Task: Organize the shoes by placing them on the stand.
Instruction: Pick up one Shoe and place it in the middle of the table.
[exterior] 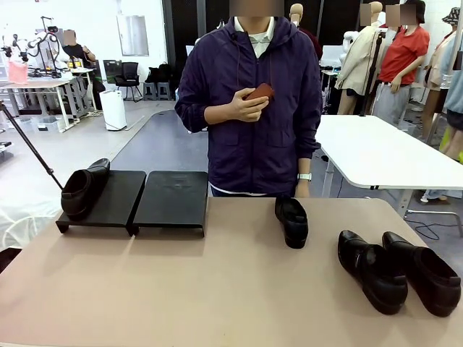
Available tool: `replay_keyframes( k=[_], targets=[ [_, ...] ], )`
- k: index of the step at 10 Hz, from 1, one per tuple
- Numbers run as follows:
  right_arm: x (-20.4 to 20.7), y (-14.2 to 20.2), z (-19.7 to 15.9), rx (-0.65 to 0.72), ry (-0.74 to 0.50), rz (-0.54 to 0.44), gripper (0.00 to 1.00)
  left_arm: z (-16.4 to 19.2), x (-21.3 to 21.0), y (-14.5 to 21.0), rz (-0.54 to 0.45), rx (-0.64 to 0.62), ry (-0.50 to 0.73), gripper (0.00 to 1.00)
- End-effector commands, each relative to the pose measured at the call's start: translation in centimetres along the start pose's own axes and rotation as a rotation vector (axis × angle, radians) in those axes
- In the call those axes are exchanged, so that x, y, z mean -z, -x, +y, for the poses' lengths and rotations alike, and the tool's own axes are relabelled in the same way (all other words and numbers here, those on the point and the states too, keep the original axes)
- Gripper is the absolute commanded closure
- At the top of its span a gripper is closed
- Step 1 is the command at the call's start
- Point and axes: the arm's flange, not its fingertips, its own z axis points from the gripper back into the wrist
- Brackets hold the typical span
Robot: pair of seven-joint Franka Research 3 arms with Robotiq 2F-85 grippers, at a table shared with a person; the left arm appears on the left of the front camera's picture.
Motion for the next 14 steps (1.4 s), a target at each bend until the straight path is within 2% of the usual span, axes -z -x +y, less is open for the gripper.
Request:
replay_keyframes(
  k=[1,4,6,8,9,10,12,14],
  targets=[
    [2.8,-4.1,2.4,-0.096,-0.012,0.035,0.00,-0.1,-0.1,0.1,0.010,-0.012,0.000,0.00],
    [8.7,-12.0,6.8,-0.200,-0.037,0.105,0.00,-0.1,-0.1,0.1,0.010,-0.012,0.000,0.00],
    [13.0,-16.4,10.2,-0.208,-0.026,0.049,0.00,-0.1,-0.1,0.1,0.010,-0.012,0.000,0.00],
    [17.1,-20.3,13.1,-0.208,0.024,-0.088,0.00,-0.1,-0.1,0.1,0.010,-0.012,0.000,0.00],
    [18.8,-21.5,14.2,-0.198,0.056,-0.181,0.00,-0.1,-0.1,0.1,0.010,-0.012,0.000,0.00],
    [20.3,-22.1,15.3,-0.235,0.065,-0.214,0.00,-0.1,-0.1,0.1,0.010,-0.012,0.000,0.00],
    [21.3,-21.8,16.3,-0.295,0.064,-0.219,0.00,-0.1,-0.1,0.1,0.010,-0.012,0.000,0.00],
    [20.0,-22.6,15.7,-0.262,0.077,-0.201,0.00,-0.1,-0.1,0.1,0.010,-0.012,0.000,0.00]
  ],
)
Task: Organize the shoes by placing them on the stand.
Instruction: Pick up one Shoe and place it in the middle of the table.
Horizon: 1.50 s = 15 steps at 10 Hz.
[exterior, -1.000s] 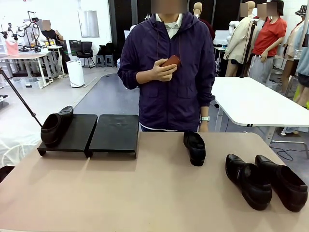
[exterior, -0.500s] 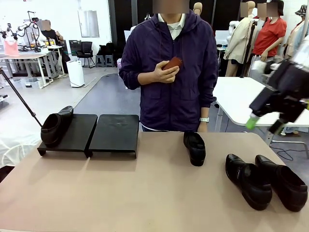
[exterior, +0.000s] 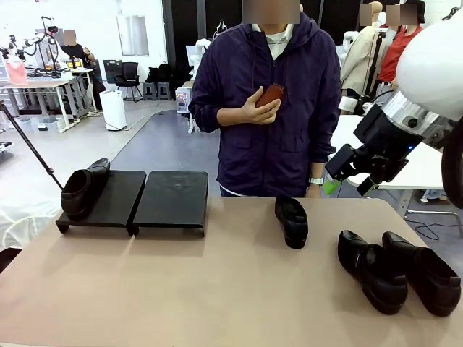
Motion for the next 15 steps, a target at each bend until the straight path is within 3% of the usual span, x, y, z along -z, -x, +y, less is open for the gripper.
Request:
replay_keyframes(
  k=[1,2,4,9,15],
  targets=[
    [-0.9,-0.2,-0.6,0.020,0.006,0.014,0.00,-0.1,-0.1,0.1,0.010,-0.012,0.000,0.00],
    [0.0,0.0,0.0,0.000,0.000,0.000,0.00,-0.1,-0.1,0.1,0.010,-0.012,0.000,0.00],
    [3.3,-4.9,0.5,-0.028,0.156,0.105,0.00,-0.1,-0.1,0.1,0.010,-0.012,0.000,0.00],
    [12.5,-13.7,-2.2,-0.048,0.190,0.127,0.00,-0.1,-0.1,0.1,0.010,-0.012,0.000,0.00],
    [23.5,-16.9,-3.8,-0.004,0.207,0.069,0.00,-0.1,-0.1,0.1,0.010,-0.012,0.000,0.00]
  ],
)
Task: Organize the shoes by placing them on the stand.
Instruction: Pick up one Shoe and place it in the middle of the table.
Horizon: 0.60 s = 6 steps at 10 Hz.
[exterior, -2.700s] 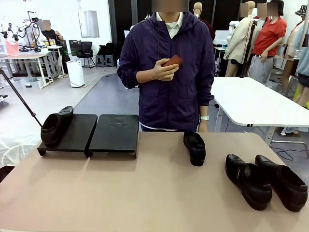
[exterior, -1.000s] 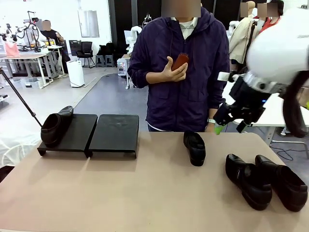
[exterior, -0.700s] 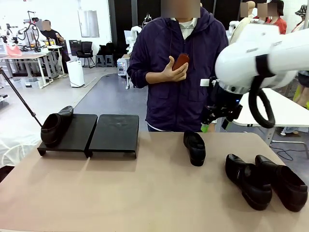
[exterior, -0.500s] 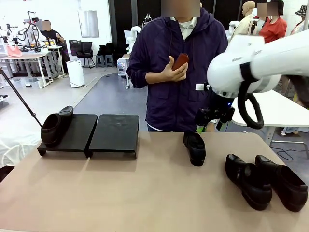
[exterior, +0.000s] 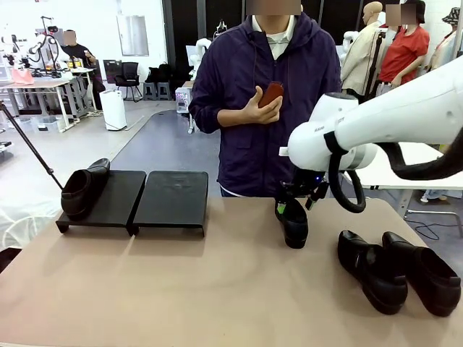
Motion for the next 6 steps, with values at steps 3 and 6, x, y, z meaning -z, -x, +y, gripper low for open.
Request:
replay_keyframes(
  k=[3,6],
  targets=[
    [3.3,-2.0,1.1,-0.025,0.017,-0.008,0.00,-0.1,-0.1,0.1,0.010,-0.012,-0.001,0.00],
    [5.9,-2.7,1.4,-0.021,0.032,0.040,0.00,-0.1,-0.1,0.1,0.010,-0.012,-0.001,0.00]
  ],
)
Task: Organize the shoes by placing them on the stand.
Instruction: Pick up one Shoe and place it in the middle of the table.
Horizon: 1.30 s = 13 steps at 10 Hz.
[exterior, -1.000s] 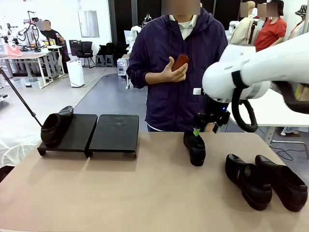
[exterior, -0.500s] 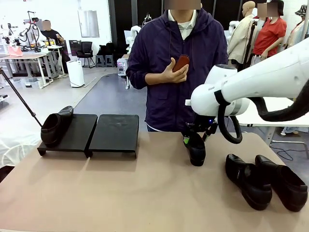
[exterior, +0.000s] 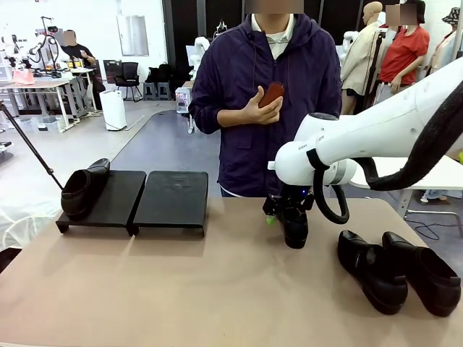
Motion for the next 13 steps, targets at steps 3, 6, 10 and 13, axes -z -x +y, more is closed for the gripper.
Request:
replay_keyframes(
  k=[3,6,10,13],
  targets=[
    [0.40,-1.49,0.09,0.019,0.056,0.024,0.70,-0.10,-0.07,0.09,0.010,-0.012,-0.001,0.00],
    [0.22,-1.52,0.15,0.021,0.068,0.023,1.00,-0.10,-0.07,0.09,0.010,-0.012,-0.001,0.00],
    [0.08,-1.42,-0.20,0.034,0.078,0.017,1.00,-0.10,-0.07,0.09,0.010,-0.012,-0.001,0.00],
    [-0.41,-1.20,-0.61,0.049,0.088,0.012,1.00,-0.10,-0.07,0.09,0.010,-0.012,-0.001,0.00]
  ],
)
